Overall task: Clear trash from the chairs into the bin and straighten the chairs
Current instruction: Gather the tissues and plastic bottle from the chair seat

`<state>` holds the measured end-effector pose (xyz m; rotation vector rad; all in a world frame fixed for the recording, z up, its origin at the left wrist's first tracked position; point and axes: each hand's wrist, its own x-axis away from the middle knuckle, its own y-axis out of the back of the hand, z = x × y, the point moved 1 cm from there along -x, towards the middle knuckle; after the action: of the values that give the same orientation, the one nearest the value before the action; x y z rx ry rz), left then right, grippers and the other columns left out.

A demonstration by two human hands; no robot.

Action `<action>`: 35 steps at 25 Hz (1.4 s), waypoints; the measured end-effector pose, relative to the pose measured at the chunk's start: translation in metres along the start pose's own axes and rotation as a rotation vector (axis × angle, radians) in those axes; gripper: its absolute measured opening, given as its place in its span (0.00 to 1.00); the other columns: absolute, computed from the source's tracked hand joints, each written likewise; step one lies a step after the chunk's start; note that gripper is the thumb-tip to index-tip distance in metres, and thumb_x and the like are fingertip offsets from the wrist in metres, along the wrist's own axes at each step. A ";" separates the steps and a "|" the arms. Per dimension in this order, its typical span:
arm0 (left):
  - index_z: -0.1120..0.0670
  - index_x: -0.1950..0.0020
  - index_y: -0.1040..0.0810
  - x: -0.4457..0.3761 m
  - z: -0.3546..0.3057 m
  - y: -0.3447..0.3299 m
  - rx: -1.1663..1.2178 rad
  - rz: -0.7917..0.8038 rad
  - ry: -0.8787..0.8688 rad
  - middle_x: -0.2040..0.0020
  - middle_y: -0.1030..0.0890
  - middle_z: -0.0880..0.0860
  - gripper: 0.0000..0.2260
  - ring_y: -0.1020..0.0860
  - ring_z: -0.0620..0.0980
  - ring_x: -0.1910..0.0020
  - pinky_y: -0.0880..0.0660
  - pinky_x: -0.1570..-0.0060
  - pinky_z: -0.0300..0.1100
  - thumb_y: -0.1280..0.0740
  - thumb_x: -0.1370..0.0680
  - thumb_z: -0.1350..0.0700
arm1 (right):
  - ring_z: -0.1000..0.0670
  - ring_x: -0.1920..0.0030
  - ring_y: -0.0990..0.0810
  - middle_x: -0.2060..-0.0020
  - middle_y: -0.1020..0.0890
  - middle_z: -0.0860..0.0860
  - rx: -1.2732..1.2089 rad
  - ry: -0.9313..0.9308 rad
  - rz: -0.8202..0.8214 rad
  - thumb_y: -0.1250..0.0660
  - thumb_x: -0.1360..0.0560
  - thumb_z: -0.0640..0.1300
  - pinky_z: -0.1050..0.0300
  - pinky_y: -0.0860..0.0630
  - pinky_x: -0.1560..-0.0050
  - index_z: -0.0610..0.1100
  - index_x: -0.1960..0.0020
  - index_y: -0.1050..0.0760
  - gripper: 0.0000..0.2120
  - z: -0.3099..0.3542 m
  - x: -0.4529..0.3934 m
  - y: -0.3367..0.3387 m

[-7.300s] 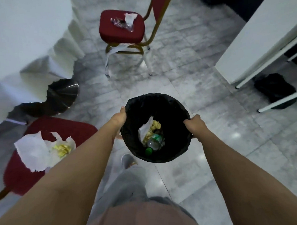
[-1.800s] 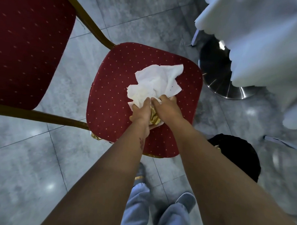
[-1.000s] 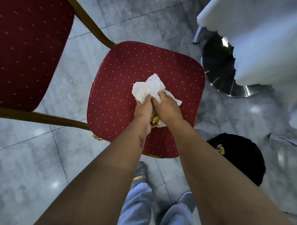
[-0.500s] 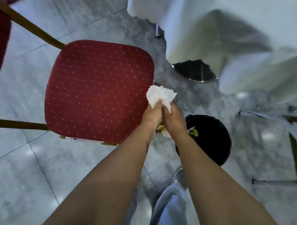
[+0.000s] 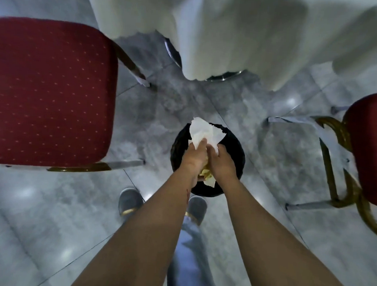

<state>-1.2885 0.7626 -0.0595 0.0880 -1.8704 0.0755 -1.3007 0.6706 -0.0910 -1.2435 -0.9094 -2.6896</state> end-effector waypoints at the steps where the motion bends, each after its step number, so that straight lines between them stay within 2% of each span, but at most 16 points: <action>1: 0.44 0.26 0.36 -0.006 0.006 -0.009 -0.022 -0.002 0.010 0.32 0.27 0.52 0.25 0.23 0.56 0.41 0.20 0.49 0.57 0.44 0.21 0.36 | 0.46 0.46 0.23 0.43 0.23 0.48 -0.009 -0.033 0.013 0.46 0.18 0.56 0.53 0.29 0.49 0.44 0.31 0.32 0.22 -0.012 -0.007 0.004; 4: 0.44 0.24 0.40 -0.026 0.022 -0.023 -0.051 -0.006 0.025 0.35 0.27 0.51 0.25 0.23 0.53 0.47 0.20 0.52 0.54 0.45 0.19 0.39 | 0.45 0.42 0.25 0.36 0.24 0.44 -0.067 -0.136 0.034 0.46 0.18 0.56 0.57 0.35 0.50 0.43 0.27 0.37 0.25 -0.043 -0.026 0.007; 6: 0.44 0.24 0.40 -0.039 0.032 -0.028 -0.059 -0.022 0.045 0.41 0.26 0.49 0.24 0.25 0.51 0.49 0.21 0.47 0.56 0.45 0.19 0.40 | 0.44 0.41 0.25 0.35 0.25 0.43 -0.102 -0.171 0.022 0.46 0.18 0.57 0.57 0.34 0.50 0.43 0.28 0.36 0.25 -0.059 -0.039 0.006; 10: 0.41 0.23 0.41 -0.063 0.042 -0.028 -0.161 -0.048 0.053 0.28 0.33 0.49 0.26 0.29 0.53 0.38 0.20 0.48 0.55 0.45 0.20 0.37 | 0.43 0.32 0.29 0.29 0.29 0.44 -0.178 -0.196 0.020 0.46 0.19 0.58 0.52 0.33 0.39 0.45 0.24 0.39 0.28 -0.081 -0.057 0.002; 13: 0.42 0.23 0.40 -0.071 0.046 -0.024 -0.195 -0.056 0.055 0.27 0.34 0.49 0.24 0.30 0.51 0.38 0.22 0.45 0.53 0.46 0.19 0.39 | 0.44 0.29 0.32 0.27 0.31 0.46 -0.217 -0.234 0.016 0.45 0.18 0.58 0.53 0.35 0.37 0.46 0.23 0.41 0.28 -0.089 -0.056 0.005; 16: 0.46 0.23 0.38 -0.070 0.049 -0.020 -0.259 -0.061 0.018 0.27 0.32 0.51 0.24 0.30 0.53 0.34 0.28 0.37 0.51 0.46 0.18 0.41 | 0.43 0.30 0.31 0.28 0.30 0.46 -0.200 -0.251 0.022 0.45 0.18 0.57 0.54 0.36 0.38 0.47 0.23 0.41 0.27 -0.093 -0.041 0.012; 18: 0.49 0.23 0.36 -0.065 0.045 -0.020 -0.339 -0.070 -0.040 0.28 0.30 0.53 0.24 0.29 0.55 0.32 0.33 0.31 0.50 0.46 0.18 0.42 | 0.43 0.30 0.31 0.29 0.29 0.46 -0.175 -0.225 0.007 0.45 0.18 0.57 0.55 0.36 0.39 0.46 0.23 0.40 0.27 -0.090 -0.028 0.018; 22: 0.52 0.23 0.36 -0.037 0.025 -0.028 -0.535 -0.072 -0.157 0.28 0.29 0.57 0.24 0.30 0.58 0.31 0.34 0.32 0.47 0.46 0.17 0.44 | 0.44 0.26 0.35 0.24 0.35 0.46 -0.094 -0.149 -0.047 0.45 0.18 0.57 0.51 0.38 0.30 0.46 0.21 0.43 0.29 -0.079 -0.002 0.040; 24: 0.51 0.22 0.39 -0.018 0.012 -0.038 -0.667 -0.069 -0.250 0.25 0.33 0.56 0.24 0.33 0.58 0.28 0.37 0.29 0.48 0.46 0.17 0.44 | 0.45 0.25 0.36 0.24 0.35 0.46 -0.051 -0.110 -0.107 0.44 0.18 0.57 0.51 0.39 0.28 0.45 0.21 0.43 0.29 -0.071 0.013 0.062; 29: 0.50 0.20 0.45 0.031 -0.021 -0.082 -1.078 -0.050 -0.540 0.20 0.44 0.54 0.27 0.50 0.56 0.21 0.50 0.24 0.55 0.48 0.17 0.42 | 0.45 0.23 0.42 0.22 0.39 0.45 0.152 -0.046 -0.281 0.46 0.18 0.57 0.49 0.44 0.24 0.43 0.21 0.43 0.30 -0.064 0.042 0.128; 32: 0.50 0.19 0.50 0.054 -0.036 -0.122 -1.254 -0.028 -0.688 0.19 0.50 0.55 0.29 0.53 0.56 0.20 0.55 0.23 0.55 0.49 0.17 0.41 | 0.45 0.22 0.45 0.22 0.42 0.45 0.254 -0.052 -0.415 0.47 0.18 0.58 0.47 0.47 0.23 0.43 0.21 0.45 0.31 -0.066 0.052 0.174; 35: 0.51 0.19 0.54 0.070 -0.044 -0.173 -1.404 0.005 -0.775 0.19 0.53 0.56 0.30 0.54 0.56 0.20 0.55 0.23 0.55 0.51 0.17 0.41 | 0.46 0.21 0.49 0.21 0.45 0.46 0.304 -0.073 -0.534 0.47 0.19 0.58 0.45 0.53 0.24 0.44 0.20 0.47 0.32 -0.079 0.061 0.225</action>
<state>-1.2499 0.5934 0.0214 -0.9645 -2.2487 -1.4172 -1.3348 0.4549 0.0224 -1.1671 -1.8054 -2.7112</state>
